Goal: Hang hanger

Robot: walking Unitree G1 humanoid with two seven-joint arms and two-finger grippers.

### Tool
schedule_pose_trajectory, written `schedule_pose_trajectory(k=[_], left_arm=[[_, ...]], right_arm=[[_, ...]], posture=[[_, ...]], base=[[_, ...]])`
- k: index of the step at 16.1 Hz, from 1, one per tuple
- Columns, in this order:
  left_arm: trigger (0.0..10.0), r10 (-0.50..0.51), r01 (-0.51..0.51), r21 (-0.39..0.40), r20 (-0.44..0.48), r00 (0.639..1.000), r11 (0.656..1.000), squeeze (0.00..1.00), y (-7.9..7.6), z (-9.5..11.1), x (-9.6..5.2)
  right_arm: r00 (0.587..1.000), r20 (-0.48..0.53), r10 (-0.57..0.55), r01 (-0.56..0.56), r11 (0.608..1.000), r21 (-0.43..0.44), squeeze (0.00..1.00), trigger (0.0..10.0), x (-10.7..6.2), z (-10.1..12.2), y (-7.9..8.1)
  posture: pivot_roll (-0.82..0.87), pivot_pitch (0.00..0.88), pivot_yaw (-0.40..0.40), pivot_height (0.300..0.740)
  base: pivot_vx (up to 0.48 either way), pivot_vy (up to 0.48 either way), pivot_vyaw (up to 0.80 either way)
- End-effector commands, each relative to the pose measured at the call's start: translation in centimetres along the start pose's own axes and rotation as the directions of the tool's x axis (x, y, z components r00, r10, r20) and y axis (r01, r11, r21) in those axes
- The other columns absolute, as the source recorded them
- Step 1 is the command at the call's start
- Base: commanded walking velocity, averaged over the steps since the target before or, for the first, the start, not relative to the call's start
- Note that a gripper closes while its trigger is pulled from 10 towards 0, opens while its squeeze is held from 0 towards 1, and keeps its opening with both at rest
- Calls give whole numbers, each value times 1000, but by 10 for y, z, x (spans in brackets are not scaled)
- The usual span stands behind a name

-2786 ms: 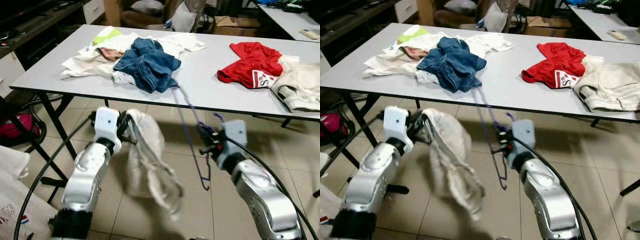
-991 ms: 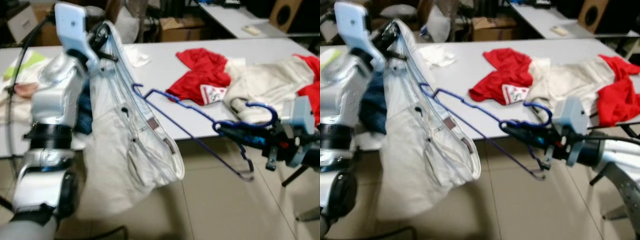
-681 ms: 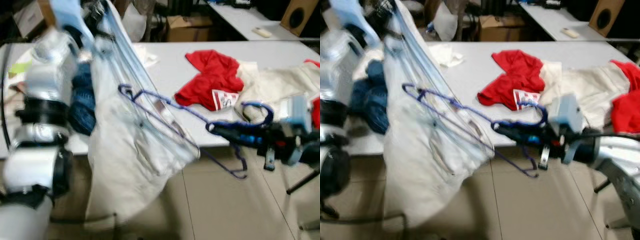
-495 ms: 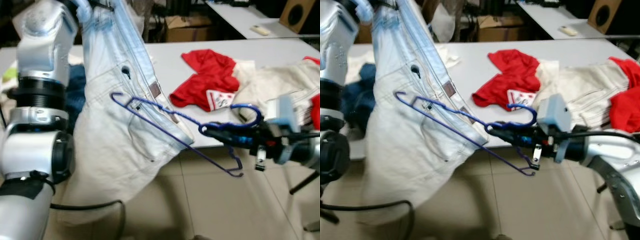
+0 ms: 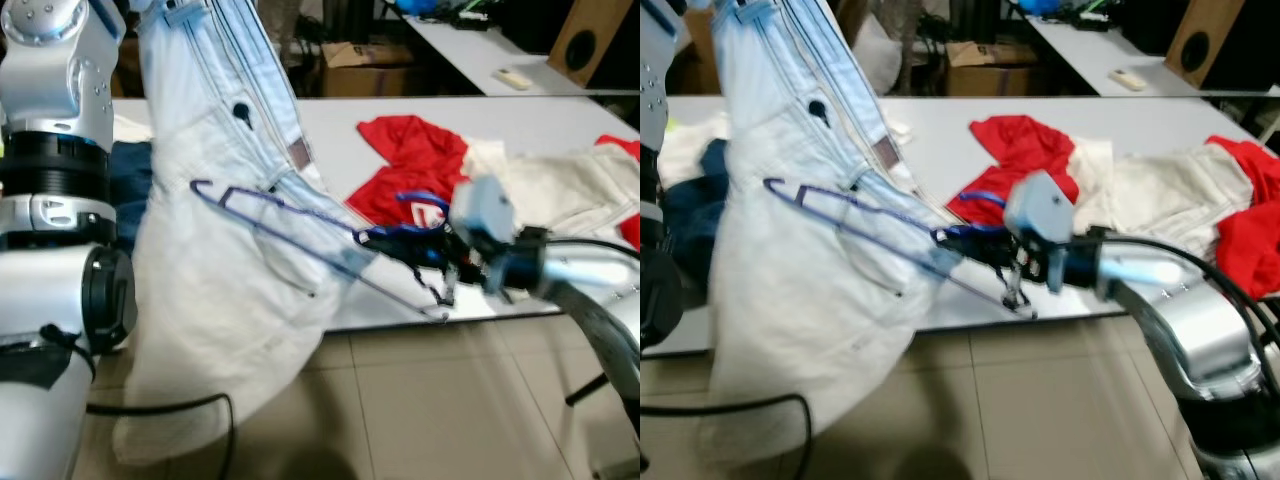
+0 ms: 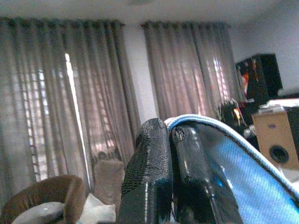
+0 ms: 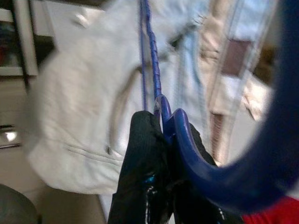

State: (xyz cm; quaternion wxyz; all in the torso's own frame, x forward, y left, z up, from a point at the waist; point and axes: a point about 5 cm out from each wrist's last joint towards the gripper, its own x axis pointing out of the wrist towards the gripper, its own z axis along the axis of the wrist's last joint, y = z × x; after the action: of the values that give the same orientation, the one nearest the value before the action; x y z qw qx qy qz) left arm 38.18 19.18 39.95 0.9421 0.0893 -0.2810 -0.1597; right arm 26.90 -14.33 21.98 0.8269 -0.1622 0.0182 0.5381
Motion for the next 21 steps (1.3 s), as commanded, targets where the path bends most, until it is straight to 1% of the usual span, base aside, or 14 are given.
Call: schedule_pose_trajectory(k=[1, 4, 6, 9, 10, 11, 12, 13, 14, 15, 16, 17, 19, 21], left_arm=[[10000, -2, -2, 43, 86, 996, 999, 0, 5, 28, 4], [10000, -28, 21, 69, 96, 995, 997, 0, 5, 35, 5], [10000, -94, 88, 73, 86, 992, 993, 0, -3, 39, 5], [10000, -133, 128, 59, 94, 987, 990, 0, -10, 39, -2], [10000, -142, 136, 54, 116, 983, 989, 0, -10, 42, -4], [10000, -153, 146, 53, 177, 972, 988, 0, -10, 52, -7], [10000, -149, 141, 55, 199, 969, 989, 0, -9, 57, -8], [10000, -130, 118, 59, 282, 951, 991, 0, -7, 74, -11], [10000, -126, 113, 61, 302, 945, 992, 0, -6, 78, -12], [10000, -120, 105, 61, 327, 937, 993, 0, -5, 83, -14], [10000, -95, 78, 61, 370, 924, 995, 0, -2, 91, -19], [10000, -71, 51, 60, 398, 914, 997, 0, 2, 96, -23], [10000, -11, 0, 24, 459, 888, 1000, 0, 10, 101, -33], [10000, 6, 5, -22, 484, 875, 1000, 0, 8, 97, -39]], right_arm=[[1000, -8, -11, 10, 999, -34, 0, 10000, 6, 3, -5], [1000, 5, -18, 18, 999, -44, 0, 10000, 16, 7, -14], [998, -55, -44, 42, 999, -24, 0, 10000, 32, -2, -27], [977, -187, -101, 81, 990, -112, 0, 10000, 49, -9, -46], [971, -192, -141, 112, 982, -154, 0, 10000, 57, -1, -59], [969, -146, -198, 163, 962, -217, 0, 10000, 71, 21, -78], [962, -114, -247, 212, 943, -255, 0, 10000, 75, 34, -87], [874, 67, -480, 468, 799, -377, 0, 10000, 79, 83, -117], [838, 121, -532, 532, 749, -395, 0, 10000, 78, 94, -122], [776, 224, -590, 627, 681, -378, 0, 10000, 74, 113, -129], [668, 382, -639, 738, 637, -224, 0, 10000, 63, 142, -137], [592, 456, -664, 785, 604, -140, 0, 10000, 57, 153, -141], [554, 491, -672, 825, 521, -217, 0, 10000, 62, 145, -140], [504, 500, -704, 861, 455, -227, 0, 10000, 64, 128, -140]], posture=[[-38, 0, -9, 740], [-33, 0, -14, 740], [-28, 0, -14, 740], [-32, 0, -11, 740], [-31, 0, -15, 740], [-23, 0, -25, 740], [-21, 0, -28, 740], [-13, 0, -39, 740], [-12, 0, -41, 740], [-9, 0, -45, 740], [-2, 0, -53, 740], [1, 0, -57, 740], [2, 0, -58, 740], [-1, 0, -54, 740]], base=[[371, 0, 0], [340, 0, 0], [0, 0, 0], [0, 0, 0], [0, 0, 0], [0, 0, 0], [0, 0, 0], [0, 0, 0], [0, 0, 0], [0, 0, 0], [0, 0, 0], [0, 0, 0], [0, 0, 0], [0, 0, 0]])
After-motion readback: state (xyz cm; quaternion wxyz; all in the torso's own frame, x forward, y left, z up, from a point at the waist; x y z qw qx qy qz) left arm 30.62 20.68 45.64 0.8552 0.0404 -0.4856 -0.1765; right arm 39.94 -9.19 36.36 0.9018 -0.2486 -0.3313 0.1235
